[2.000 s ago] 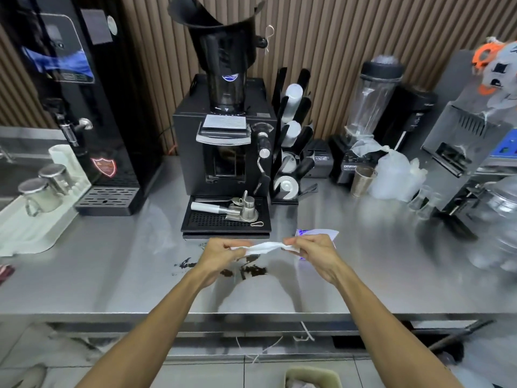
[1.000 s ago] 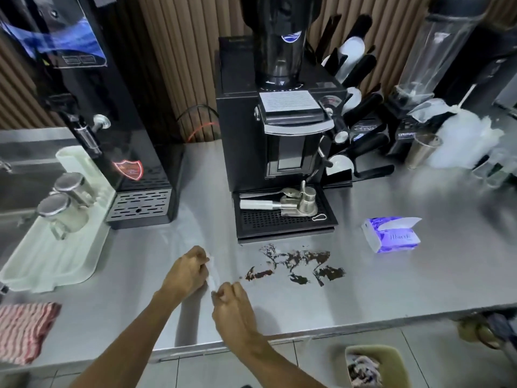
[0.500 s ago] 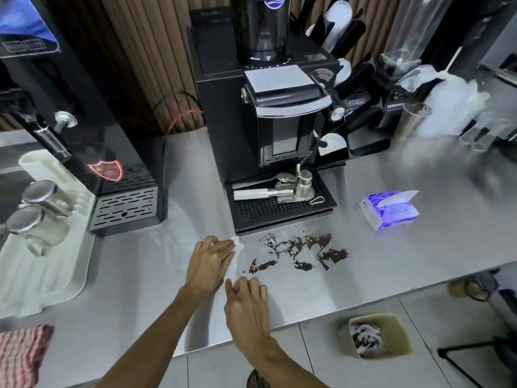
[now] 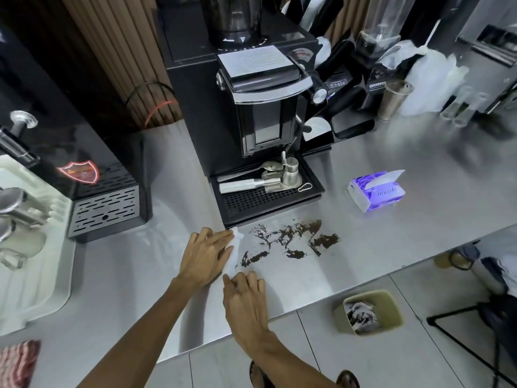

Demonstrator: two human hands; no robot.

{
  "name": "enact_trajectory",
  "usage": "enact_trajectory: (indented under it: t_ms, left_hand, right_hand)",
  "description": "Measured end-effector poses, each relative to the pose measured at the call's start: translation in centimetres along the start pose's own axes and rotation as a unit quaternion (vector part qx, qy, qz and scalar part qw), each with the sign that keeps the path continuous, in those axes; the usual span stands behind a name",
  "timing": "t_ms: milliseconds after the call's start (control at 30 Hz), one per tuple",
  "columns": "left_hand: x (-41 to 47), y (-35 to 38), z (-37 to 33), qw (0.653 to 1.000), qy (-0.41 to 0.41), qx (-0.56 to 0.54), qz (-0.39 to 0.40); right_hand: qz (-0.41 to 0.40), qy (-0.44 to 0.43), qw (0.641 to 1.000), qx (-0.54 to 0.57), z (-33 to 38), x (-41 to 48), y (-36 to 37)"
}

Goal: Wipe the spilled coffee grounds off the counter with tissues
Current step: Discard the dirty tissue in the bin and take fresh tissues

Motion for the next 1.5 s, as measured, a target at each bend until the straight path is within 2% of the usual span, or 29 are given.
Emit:
enact_trajectory:
  t_ms: [333, 633, 967, 1500]
  left_hand:
    - [0.0, 0.4, -0.7, 0.999, -0.013, 0.019, 0.024]
    - [1.5, 0.9, -3.6, 0.997, 0.029, 0.075, 0.019]
    - [4.4, 0.8, -7.3, 0.996, 0.064, 0.069, -0.003]
    - [8.3, 2.6, -12.1, 0.993, 0.105, 0.056, 0.007]
  right_hand:
    - [-0.007, 0.006, 1.000, -0.004, 0.0, 0.1, 0.3]
    - [-0.039, 0.040, 0.998, 0.001, -2.6, -0.1, -0.4]
    - [-0.052, 0.056, 0.997, -0.007, -6.5, 0.1, -1.6]
    - [-0.069, 0.077, 0.994, -0.038, -12.2, 0.5, -3.2]
Point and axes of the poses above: each hand's wrist, its own x-axis towards the middle knuckle, its own y-axis out of the palm, z = x × y, the point moved 8 cm from there along x, towards the middle knuckle, and after that the axes turned 7 degrees about -x, right-handed, at the moved point
